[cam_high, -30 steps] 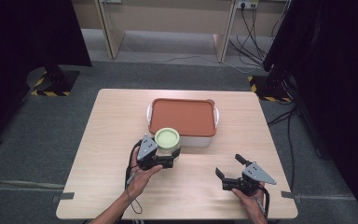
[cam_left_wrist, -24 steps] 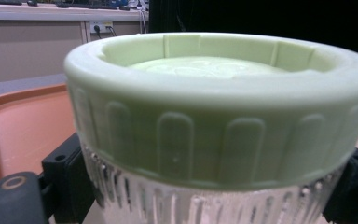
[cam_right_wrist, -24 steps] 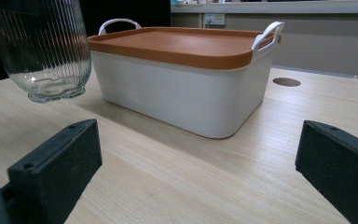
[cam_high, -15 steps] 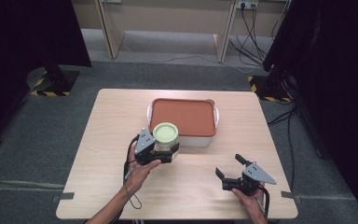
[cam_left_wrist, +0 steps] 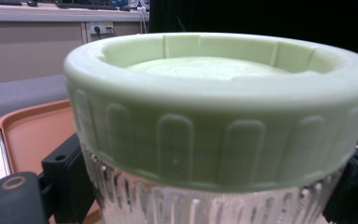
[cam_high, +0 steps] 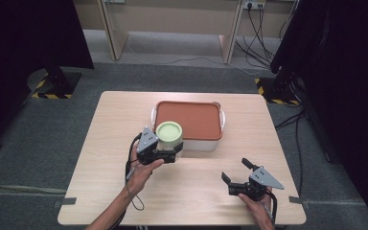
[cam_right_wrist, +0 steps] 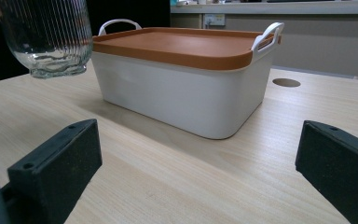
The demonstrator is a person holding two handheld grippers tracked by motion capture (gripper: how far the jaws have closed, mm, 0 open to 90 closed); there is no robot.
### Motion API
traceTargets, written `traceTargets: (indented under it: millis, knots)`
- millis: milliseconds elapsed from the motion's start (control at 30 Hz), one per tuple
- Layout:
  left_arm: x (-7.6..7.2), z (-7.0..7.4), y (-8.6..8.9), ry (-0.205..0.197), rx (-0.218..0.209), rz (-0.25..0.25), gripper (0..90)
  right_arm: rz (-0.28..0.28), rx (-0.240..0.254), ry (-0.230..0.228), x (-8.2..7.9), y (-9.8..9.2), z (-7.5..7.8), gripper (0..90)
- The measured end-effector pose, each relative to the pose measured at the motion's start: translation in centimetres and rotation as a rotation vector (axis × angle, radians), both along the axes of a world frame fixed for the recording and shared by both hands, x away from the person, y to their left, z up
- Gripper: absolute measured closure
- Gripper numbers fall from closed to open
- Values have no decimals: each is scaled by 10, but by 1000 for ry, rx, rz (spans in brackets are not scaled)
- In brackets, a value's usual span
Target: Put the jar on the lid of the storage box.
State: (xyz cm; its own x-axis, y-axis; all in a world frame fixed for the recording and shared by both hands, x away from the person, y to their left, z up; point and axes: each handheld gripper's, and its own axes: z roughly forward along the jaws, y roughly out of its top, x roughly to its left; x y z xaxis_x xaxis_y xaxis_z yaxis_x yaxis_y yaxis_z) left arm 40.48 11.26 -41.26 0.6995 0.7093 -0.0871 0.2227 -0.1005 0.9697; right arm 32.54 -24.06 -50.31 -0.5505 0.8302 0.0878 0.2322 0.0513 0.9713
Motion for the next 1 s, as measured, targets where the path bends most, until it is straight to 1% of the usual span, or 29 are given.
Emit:
traceTargets:
  millis: [167,333,633,800,833,1000]
  knots:
    - [3,6,2,5,-3,-1,112,0,1,0,0,0,0,6]
    - [4,12,4,-6,-4,4,112,1,-1,0,0,0,0,6]
    - [8,17,3,-6,-3,3,112,0,-1,0,0,0,0,6]
    - [13,20,3,-6,5,6,112,1,1,0,0,0,0,6]
    - [16,20,3,-3,4,11,112,1,0,1,0,0,0,6]
    - [21,23,5,-2,0,23,112,1,0,1,0,0,0,6]
